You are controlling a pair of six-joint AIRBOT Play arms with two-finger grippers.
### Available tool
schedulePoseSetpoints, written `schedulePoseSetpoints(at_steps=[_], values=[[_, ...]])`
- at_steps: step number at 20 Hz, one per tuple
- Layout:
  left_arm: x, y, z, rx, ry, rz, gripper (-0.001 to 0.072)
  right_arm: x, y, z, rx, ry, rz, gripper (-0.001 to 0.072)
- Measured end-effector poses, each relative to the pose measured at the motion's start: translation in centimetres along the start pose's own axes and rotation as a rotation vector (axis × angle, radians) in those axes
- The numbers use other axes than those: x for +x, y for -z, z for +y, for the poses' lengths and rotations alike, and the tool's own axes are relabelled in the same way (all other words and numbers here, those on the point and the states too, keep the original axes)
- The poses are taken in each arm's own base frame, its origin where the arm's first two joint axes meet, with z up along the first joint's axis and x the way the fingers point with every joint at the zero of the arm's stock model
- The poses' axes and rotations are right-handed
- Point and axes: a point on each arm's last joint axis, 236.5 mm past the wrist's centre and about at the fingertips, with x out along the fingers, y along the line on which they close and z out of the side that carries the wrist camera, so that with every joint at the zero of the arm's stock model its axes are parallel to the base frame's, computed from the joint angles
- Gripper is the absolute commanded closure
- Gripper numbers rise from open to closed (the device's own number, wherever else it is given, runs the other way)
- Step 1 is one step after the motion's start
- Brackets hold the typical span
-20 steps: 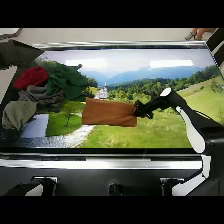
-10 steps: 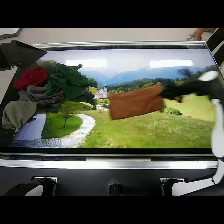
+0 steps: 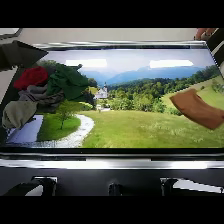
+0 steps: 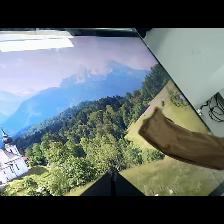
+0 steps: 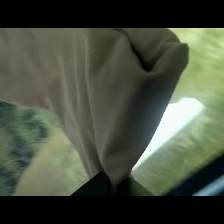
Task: Fold the shirts.
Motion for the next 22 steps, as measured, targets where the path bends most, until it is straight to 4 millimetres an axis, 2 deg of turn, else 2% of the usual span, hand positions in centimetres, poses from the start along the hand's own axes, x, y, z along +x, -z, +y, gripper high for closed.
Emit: schedulePoseSetpoints(at_steps=[3, 5, 8, 11, 14, 17, 18, 20, 21, 22], values=[[0.3, 0.2, -0.7, 0.007, 0.017, 0.009, 0.0678, 0.3, 2.0, -5.8, 0.128, 0.149, 0.041, 0.0662], [0.5, 0.4, -1.2, 0.012, 0.027, 0.014, 0.0677, 1.7, 4.4, -8.7, 0.21, 0.215, 0.082, 0.0662], [0.7, 0.6, -1.6, 0.017, 0.037, 0.02, 0.0678, 4.0, 8.1, -11.5, 0.285, 0.277, 0.127, 0.0661], [0.8, 0.6, -1.8, 0.018, 0.04, 0.022, 0.0678, 5.1, 10.6, -14.4, 0.306, 0.367, 0.143, 0.0661], [0.8, 0.6, -1.8, 0.019, 0.042, 0.023, 0.0678, 5.5, 11.5, -15.9, 0.306, 0.417, 0.143, 0.0661], [0.8, 0.7, -1.9, 0.018, 0.043, 0.024, 0.0677, 5.7, 11.5, -16.8, 0.278, 0.442, 0.131, 0.066], [0.8, 0.7, -1.9, 0.017, 0.043, 0.024, 0.0678, 5.7, 11.4, -16.9, 0.27, 0.446, 0.126, 0.0629], [0.8, 0.7, -1.9, 0.017, 0.043, 0.024, 0.0678, 5.7, 11.4, -17.1, 0.259, 0.452, 0.122, 0.0295], [0.8, 0.7, -1.9, 0.016, 0.043, 0.024, 0.0678, 5.7, 11.2, -17.1, 0.253, 0.452, 0.117, 0.0192], [0.8, 0.7, -1.9, 0.016, 0.043, 0.024, 0.0678, 5.5, 10.9, -17.1, 0.239, 0.451, 0.108, 0.0153]])
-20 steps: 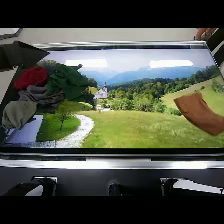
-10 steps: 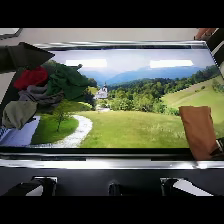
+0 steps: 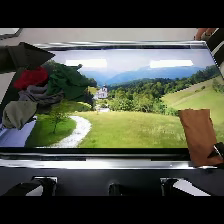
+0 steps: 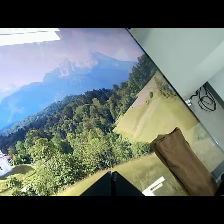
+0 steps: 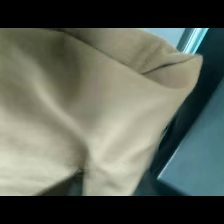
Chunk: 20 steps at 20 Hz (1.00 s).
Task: Fold the shirts.
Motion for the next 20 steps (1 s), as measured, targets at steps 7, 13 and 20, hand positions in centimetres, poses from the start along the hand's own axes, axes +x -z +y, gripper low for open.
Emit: schedulePoseSetpoints(at_steps=[7, 13, 20], values=[[0.0, -2.0, 1.0, 0.015, -0.047, -0.081, 0.0682, -12.8, -8.0, 2.9, -0.133, -0.094, -0.362, 0.0162], [4.6, 1.7, 13.3, 0.198, -0.544, 0.153, -0.0009, -28.8, -4.1, 21.4, -0.646, -0.346, -0.793, 0.0139], [5.6, 20.1, 21.2, -0.062, -0.771, 0.73, -0.0007, -16.0, 11.3, 30.4, -1.031, -0.213, -0.343, 0.0142]])
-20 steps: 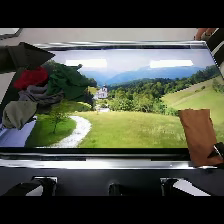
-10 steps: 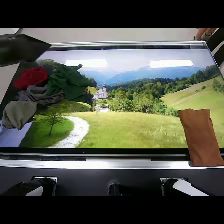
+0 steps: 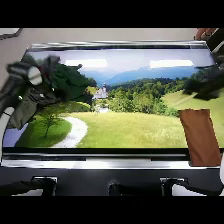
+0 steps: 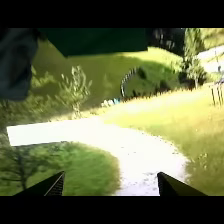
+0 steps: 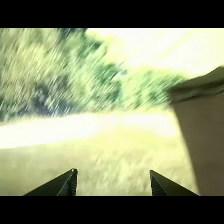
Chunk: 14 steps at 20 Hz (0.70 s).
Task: Fold the shirts.
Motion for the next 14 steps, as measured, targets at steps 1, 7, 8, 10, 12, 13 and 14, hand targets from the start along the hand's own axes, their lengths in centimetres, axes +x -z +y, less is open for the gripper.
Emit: schedulePoseSetpoints(at_steps=[1, 7, 8, 10, 12, 13, 14], values=[[0.8, 1.0, -0.4, -0.025, 0.008, 0.014, -0.0007, 0.9, 0.9, 0.9, -0.004, -0.004, 0.048, 0.0143], [2.4, 2.3, -1.1, -0.114, 0.027, 0.007, -0.0007, 2.6, 3.1, 2.8, -0.013, -0.016, 0.154, 0.0143], [2.5, 2.4, -1.0, -0.121, 0.026, 0.006, -0.0007, 2.6, 3.2, 2.9, -0.012, -0.017, 0.159, 0.0143], [2.6, 2.4, -1.1, -0.127, 0.028, 0.005, -0.0007, 2.7, 3.4, 3.1, -0.012, -0.018, 0.166, 0.0143], [2.7, 2.4, -1.1, -0.13, 0.028, 0.004, -0.0007, 2.7, 3.6, 3.2, -0.013, -0.019, 0.173, 0.0143], [2.7, 2.4, -1.1, -0.132, 0.028, 0.003, -0.0007, 2.7, 3.6, 3.2, -0.012, -0.019, 0.173, 0.0143], [2.7, 2.5, -1.1, -0.132, 0.028, 0.005, -0.0007, 2.7, 3.6, 3.2, -0.012, -0.019, 0.174, 0.0143]])
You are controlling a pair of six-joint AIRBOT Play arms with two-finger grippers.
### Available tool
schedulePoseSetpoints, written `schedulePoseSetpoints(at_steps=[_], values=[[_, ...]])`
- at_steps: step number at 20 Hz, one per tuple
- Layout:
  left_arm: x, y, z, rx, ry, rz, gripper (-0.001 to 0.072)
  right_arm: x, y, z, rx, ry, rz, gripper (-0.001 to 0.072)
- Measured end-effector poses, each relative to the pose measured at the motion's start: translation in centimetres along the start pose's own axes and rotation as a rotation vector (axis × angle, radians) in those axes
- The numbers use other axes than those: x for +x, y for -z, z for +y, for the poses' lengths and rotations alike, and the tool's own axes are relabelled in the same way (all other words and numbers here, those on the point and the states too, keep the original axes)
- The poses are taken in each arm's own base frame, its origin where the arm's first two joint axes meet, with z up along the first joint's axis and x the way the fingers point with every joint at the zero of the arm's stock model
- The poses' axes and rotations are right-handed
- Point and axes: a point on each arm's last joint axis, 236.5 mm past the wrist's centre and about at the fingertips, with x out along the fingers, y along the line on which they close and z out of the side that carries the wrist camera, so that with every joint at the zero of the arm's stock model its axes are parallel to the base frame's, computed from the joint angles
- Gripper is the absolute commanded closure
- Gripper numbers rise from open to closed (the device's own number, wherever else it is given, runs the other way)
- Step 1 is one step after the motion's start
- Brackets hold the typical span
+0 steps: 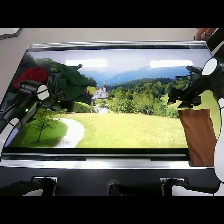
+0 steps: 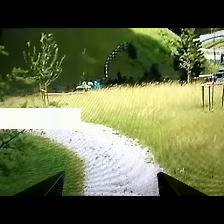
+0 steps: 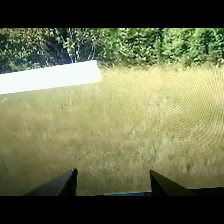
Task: Fold the shirts.
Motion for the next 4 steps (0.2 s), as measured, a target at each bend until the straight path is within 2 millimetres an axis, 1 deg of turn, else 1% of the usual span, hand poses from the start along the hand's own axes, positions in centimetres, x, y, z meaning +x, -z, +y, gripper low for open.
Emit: schedulePoseSetpoints(at_steps=[4], values=[[0.04, 0.01, -0.01, -0.003, 0.0, 0.0, -0.0007, 0.0, 0.02, 0.03, 0.0, 0.0, 0.0, 0.0143]])
